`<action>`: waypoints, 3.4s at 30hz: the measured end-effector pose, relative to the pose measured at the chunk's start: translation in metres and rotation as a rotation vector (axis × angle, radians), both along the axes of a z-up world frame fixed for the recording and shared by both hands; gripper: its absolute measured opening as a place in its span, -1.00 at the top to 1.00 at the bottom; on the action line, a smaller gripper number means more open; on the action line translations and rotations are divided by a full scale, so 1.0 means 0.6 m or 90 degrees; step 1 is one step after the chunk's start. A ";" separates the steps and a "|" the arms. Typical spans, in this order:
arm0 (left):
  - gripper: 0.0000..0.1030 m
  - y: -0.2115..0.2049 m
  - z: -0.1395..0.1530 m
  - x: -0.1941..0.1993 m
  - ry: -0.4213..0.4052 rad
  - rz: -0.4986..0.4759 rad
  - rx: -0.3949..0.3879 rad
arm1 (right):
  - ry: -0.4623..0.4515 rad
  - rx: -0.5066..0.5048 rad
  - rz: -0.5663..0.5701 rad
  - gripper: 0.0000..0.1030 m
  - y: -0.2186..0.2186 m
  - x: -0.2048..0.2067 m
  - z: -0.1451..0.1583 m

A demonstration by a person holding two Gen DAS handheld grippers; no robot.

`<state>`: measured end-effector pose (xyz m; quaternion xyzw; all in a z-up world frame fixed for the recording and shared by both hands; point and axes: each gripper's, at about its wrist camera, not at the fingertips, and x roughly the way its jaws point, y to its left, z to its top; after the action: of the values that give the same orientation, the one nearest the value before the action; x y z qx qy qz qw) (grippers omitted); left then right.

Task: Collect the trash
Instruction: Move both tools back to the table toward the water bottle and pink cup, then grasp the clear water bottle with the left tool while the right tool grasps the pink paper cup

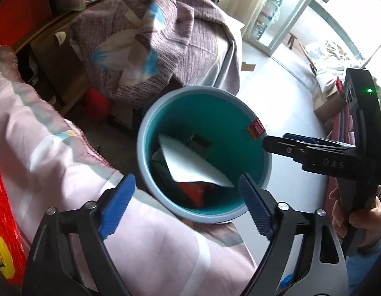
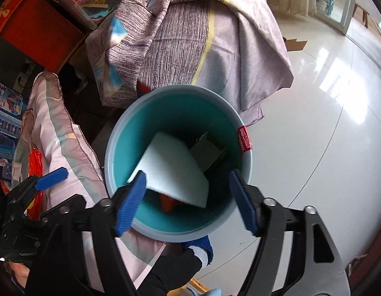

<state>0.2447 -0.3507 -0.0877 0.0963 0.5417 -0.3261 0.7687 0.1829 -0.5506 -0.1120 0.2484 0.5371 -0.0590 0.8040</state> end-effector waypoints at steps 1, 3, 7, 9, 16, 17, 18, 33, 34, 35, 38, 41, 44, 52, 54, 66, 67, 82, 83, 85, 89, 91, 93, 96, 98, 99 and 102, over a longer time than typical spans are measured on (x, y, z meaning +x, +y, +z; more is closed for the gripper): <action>-0.74 0.004 0.004 -0.002 0.000 0.002 -0.003 | -0.001 -0.001 -0.001 -0.41 0.002 -0.003 0.004; -0.76 0.014 0.010 -0.007 0.002 0.009 -0.011 | 0.001 -0.004 -0.005 -0.45 0.006 -0.008 0.012; -0.77 0.034 0.023 -0.021 -0.001 0.016 -0.020 | 0.000 -0.009 -0.006 -0.47 0.020 -0.020 0.030; -0.77 0.049 0.033 -0.031 -0.007 0.023 -0.028 | -0.001 -0.015 -0.005 -0.48 0.030 -0.026 0.040; -0.87 0.112 0.063 -0.061 -0.013 0.050 -0.056 | 0.001 -0.012 0.001 -0.59 0.080 -0.048 0.070; -0.88 0.123 0.068 -0.066 -0.016 0.055 -0.060 | 0.003 -0.007 0.001 -0.64 0.089 -0.051 0.073; -0.88 0.137 0.072 -0.072 -0.019 0.061 -0.061 | 0.002 -0.003 0.001 -0.65 0.096 -0.054 0.075; -0.90 0.385 0.110 -0.149 -0.065 0.194 -0.064 | -0.006 -0.042 0.142 -0.65 0.304 -0.050 0.115; -0.90 0.405 0.112 -0.153 -0.067 0.207 -0.065 | -0.004 -0.042 0.153 -0.65 0.320 -0.048 0.116; -0.90 0.419 0.114 -0.154 -0.068 0.216 -0.066 | -0.003 -0.044 0.163 -0.65 0.335 -0.047 0.117; -0.90 0.477 0.116 -0.166 -0.069 0.250 -0.069 | 0.000 -0.048 0.190 -0.65 0.378 -0.044 0.121; -0.90 0.530 0.115 -0.180 -0.072 0.281 -0.062 | 0.000 -0.054 0.221 -0.65 0.423 -0.040 0.126; -0.90 0.589 0.109 -0.198 -0.077 0.324 -0.051 | 0.007 -0.056 0.252 -0.65 0.468 -0.035 0.125; -0.90 0.739 0.087 -0.231 -0.056 0.441 -0.037 | 0.018 -0.061 0.324 -0.65 0.568 -0.013 0.130; -0.90 0.773 0.082 -0.231 -0.047 0.477 -0.044 | 0.015 -0.065 0.341 -0.65 0.592 -0.006 0.136; -0.90 0.844 0.031 -0.197 0.027 0.565 -0.108 | 0.011 -0.068 0.394 -0.65 0.689 0.027 0.150; -0.90 0.844 0.028 -0.192 0.032 0.565 -0.113 | 0.010 -0.067 0.394 -0.65 0.692 0.028 0.150; -0.90 0.860 0.018 -0.165 0.003 0.494 -0.039 | 0.026 -0.027 0.501 -0.23 0.848 0.069 0.137; -0.90 0.866 0.018 -0.170 0.003 0.492 -0.038 | 0.031 -0.019 0.512 -0.23 0.863 0.071 0.133; -0.90 0.878 0.018 -0.180 0.001 0.490 -0.036 | 0.036 -0.014 0.528 -0.22 0.884 0.073 0.126; -0.90 0.895 0.019 -0.198 -0.002 0.489 -0.032 | 0.061 -0.013 0.551 -0.23 0.925 0.080 0.105; -0.90 0.904 0.019 -0.205 0.004 0.492 -0.034 | 0.070 -0.026 0.558 -0.22 0.939 0.083 0.093; -0.90 0.914 0.017 -0.208 0.011 0.503 -0.036 | 0.080 -0.033 0.561 -0.24 0.951 0.087 0.080; -0.90 0.924 0.018 -0.208 0.016 0.517 -0.037 | 0.093 -0.031 0.562 -0.26 0.967 0.089 0.061; -0.90 0.924 0.018 -0.206 0.018 0.520 -0.035 | 0.099 -0.034 0.573 -0.24 0.974 0.083 0.052; -0.90 0.923 0.017 -0.205 0.019 0.520 -0.034 | 0.101 -0.035 0.579 -0.17 0.975 0.080 0.050; -0.90 0.917 0.011 -0.197 0.026 0.518 -0.031 | 0.065 -0.038 0.586 -0.14 0.968 0.068 0.071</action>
<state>0.1265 0.1993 -0.0809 -0.1508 0.5429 -0.0102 0.8261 0.2236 0.0299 -0.0695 -0.0419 0.6285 0.2764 0.7258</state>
